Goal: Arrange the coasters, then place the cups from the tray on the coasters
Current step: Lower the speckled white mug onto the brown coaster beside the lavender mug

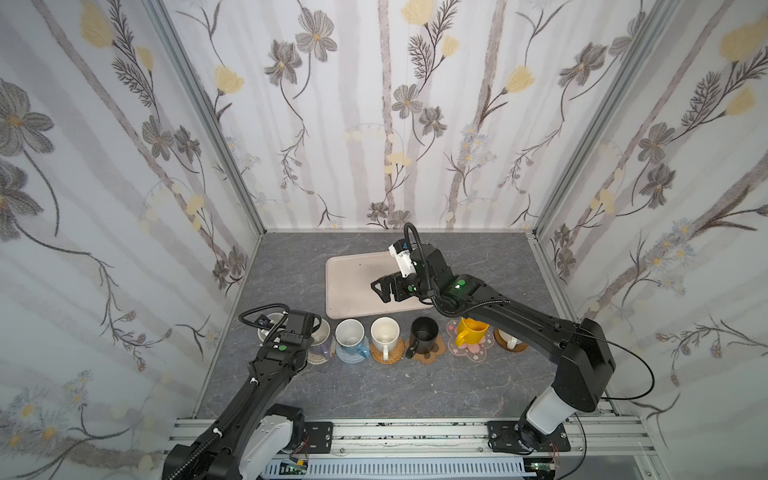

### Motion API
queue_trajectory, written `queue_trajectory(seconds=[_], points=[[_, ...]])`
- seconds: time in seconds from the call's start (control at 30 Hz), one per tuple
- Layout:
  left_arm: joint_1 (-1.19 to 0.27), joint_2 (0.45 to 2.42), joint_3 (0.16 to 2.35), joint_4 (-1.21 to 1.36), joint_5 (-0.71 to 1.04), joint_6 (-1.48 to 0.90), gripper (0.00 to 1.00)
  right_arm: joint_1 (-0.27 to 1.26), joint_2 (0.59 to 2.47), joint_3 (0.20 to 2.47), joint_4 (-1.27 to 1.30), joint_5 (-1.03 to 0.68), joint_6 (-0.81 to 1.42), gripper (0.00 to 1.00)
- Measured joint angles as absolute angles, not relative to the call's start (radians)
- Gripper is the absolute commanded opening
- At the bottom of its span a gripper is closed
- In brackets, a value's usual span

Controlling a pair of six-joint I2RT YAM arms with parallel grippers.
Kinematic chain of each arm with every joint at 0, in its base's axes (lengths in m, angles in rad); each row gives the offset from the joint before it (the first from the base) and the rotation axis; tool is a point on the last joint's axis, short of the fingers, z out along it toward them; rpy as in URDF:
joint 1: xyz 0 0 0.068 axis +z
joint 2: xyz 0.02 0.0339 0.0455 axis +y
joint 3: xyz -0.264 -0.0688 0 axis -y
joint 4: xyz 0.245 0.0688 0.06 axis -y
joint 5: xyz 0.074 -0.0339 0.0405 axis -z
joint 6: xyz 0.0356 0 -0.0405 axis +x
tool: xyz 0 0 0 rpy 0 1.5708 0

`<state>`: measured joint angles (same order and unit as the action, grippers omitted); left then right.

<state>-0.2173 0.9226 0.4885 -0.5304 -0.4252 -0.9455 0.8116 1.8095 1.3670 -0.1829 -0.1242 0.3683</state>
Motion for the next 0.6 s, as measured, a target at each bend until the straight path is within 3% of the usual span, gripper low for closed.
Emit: queue_trajectory(seconds=[0.6], points=[[-0.270,0.957,0.473,-0.565,-0.550,-1.018,0.00,0.833,1.806,1.362,-0.197,-0.103,0.366,1.00]])
